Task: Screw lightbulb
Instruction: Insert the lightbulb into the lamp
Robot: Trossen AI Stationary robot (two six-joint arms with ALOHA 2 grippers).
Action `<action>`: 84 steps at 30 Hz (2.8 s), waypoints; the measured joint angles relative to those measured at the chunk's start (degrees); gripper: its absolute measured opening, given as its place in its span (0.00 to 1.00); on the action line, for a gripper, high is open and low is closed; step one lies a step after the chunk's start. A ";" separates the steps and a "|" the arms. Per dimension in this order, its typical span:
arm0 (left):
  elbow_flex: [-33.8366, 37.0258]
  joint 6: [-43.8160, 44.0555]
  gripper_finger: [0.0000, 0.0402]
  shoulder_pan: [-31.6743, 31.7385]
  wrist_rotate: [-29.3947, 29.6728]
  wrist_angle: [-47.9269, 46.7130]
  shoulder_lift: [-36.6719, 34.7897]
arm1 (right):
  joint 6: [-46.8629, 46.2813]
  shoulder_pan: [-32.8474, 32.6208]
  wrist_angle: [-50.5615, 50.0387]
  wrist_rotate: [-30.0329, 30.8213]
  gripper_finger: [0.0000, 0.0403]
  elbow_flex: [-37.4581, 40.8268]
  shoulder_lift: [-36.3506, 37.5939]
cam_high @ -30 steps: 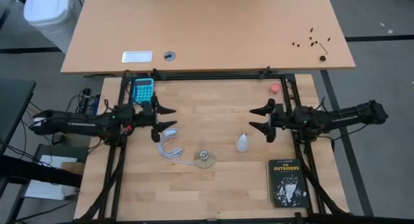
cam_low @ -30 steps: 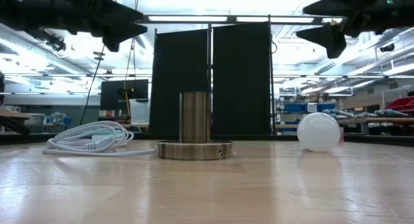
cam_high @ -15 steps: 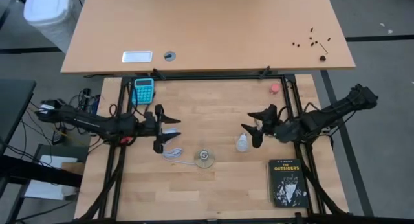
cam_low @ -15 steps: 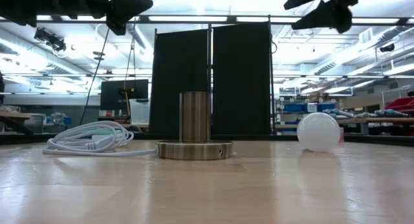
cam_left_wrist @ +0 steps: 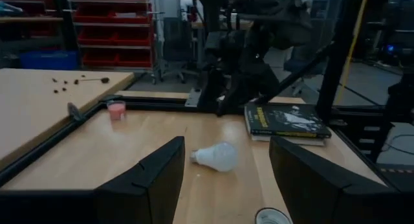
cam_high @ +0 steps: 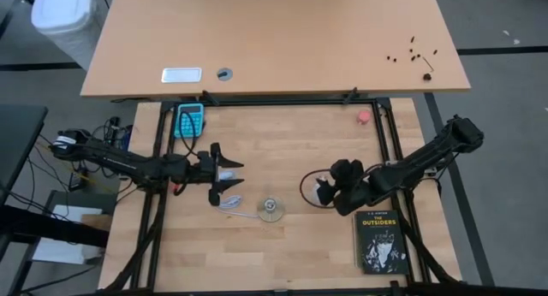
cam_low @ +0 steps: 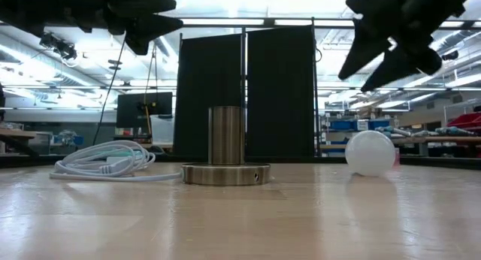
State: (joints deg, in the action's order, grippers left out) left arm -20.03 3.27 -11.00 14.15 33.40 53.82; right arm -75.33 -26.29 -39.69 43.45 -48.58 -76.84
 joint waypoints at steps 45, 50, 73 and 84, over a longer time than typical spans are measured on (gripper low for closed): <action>0.00 -2.98 0.61 0.15 2.47 -1.98 -0.02 | -15.26 -1.61 -5.20 -9.93 0.76 -0.02 -16.24; 0.00 -2.90 0.61 0.15 2.45 -2.03 -0.02 | -16.12 -1.65 -6.69 -10.75 0.76 0.00 -15.40; 0.00 -2.57 0.61 0.13 2.26 -2.03 -0.03 | -13.94 3.07 -3.34 -8.20 0.76 0.00 -13.00; 0.00 -1.34 0.61 0.13 2.26 -2.08 -0.02 | -12.04 4.03 -6.87 -7.36 0.76 0.04 -13.98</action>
State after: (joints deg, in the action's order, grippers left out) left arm -20.03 1.94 -10.87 16.41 31.32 53.80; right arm -87.37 -22.25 -46.56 36.10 -48.53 -90.82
